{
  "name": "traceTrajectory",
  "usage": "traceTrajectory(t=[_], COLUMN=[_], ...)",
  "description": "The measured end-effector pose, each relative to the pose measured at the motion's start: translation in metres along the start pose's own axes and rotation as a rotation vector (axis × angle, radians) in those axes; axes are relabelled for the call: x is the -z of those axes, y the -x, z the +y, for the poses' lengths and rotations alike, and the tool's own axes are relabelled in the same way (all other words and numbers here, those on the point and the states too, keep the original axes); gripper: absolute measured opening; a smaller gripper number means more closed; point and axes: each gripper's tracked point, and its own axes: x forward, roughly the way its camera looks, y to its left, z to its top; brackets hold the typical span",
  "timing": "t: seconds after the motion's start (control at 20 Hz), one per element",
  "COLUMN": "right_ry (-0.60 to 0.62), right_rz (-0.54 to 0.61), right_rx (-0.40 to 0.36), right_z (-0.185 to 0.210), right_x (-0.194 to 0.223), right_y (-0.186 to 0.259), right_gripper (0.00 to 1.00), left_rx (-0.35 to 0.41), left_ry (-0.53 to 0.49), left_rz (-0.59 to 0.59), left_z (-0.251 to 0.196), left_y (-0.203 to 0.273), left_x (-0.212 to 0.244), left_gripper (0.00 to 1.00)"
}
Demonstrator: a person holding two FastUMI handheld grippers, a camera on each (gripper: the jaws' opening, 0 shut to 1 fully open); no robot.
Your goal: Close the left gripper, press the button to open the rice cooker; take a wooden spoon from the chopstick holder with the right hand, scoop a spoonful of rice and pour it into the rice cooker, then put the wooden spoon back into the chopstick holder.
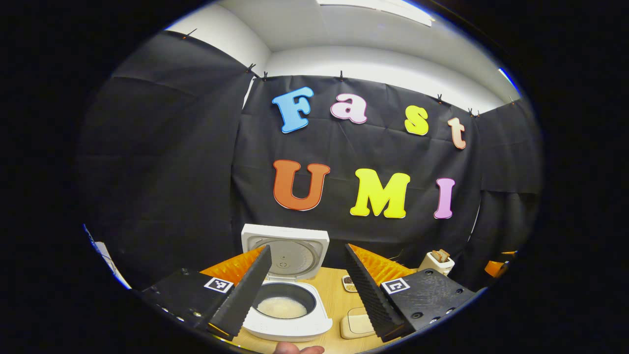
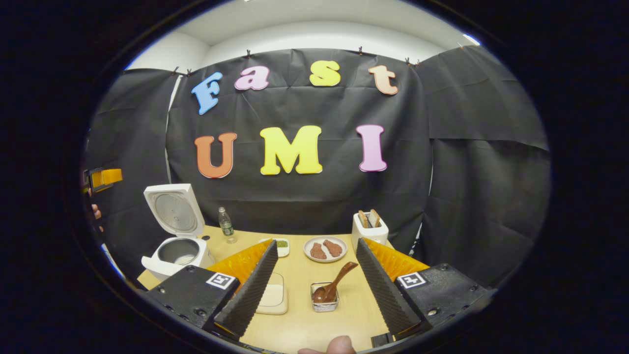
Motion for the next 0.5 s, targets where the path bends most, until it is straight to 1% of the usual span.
traceTrajectory(t=[0.2,0.35,0.5], right_ry=[-0.014,-0.009,-0.014], right_rz=[0.027,0.047,0.069], right_rx=[-0.004,-0.02,-0.041], right_z=[-0.012,-0.015,-0.023], right_x=[0.015,0.034,0.06], right_y=[-0.009,-0.027,-0.05], right_gripper=[1.0,1.0,1.0], left_rx=[0.019,-0.004,-0.005], left_ry=[0.006,-0.019,-0.018], left_rz=[-0.004,0.005,0.024], left_z=[-0.023,-0.031,-0.049], left_y=[0.02,0.03,0.041], left_x=[0.002,0.016,0.027], left_gripper=[0.94,0.94,0.94])
